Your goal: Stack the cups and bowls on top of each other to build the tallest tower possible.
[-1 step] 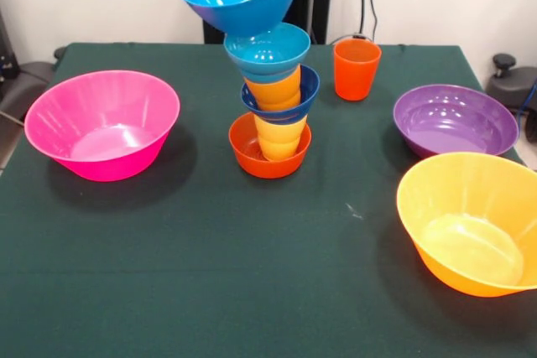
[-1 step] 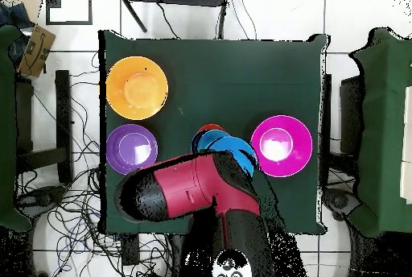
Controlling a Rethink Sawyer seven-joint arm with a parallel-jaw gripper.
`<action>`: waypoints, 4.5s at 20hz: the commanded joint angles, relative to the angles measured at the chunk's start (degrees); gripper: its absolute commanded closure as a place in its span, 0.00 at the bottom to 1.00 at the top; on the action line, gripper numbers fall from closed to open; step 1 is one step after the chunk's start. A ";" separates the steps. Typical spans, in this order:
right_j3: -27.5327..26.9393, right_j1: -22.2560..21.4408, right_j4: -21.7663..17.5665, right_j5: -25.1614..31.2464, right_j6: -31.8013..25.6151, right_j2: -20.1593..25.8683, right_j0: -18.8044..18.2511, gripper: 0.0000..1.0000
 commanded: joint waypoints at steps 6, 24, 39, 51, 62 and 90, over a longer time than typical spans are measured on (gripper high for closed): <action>-2.98 5.13 -2.34 -3.97 9.78 -3.70 2.68 1.00; -3.32 5.35 2.04 -4.19 7.91 -4.71 3.69 1.00; -4.95 5.54 6.62 -4.54 6.56 -4.09 3.70 1.00; -6.81 6.95 6.69 -7.24 7.96 -5.63 5.94 1.00; -5.66 7.14 7.26 -9.21 6.99 -6.40 6.28 1.00; -9.04 9.79 5.66 -13.00 7.50 -11.12 8.77 1.00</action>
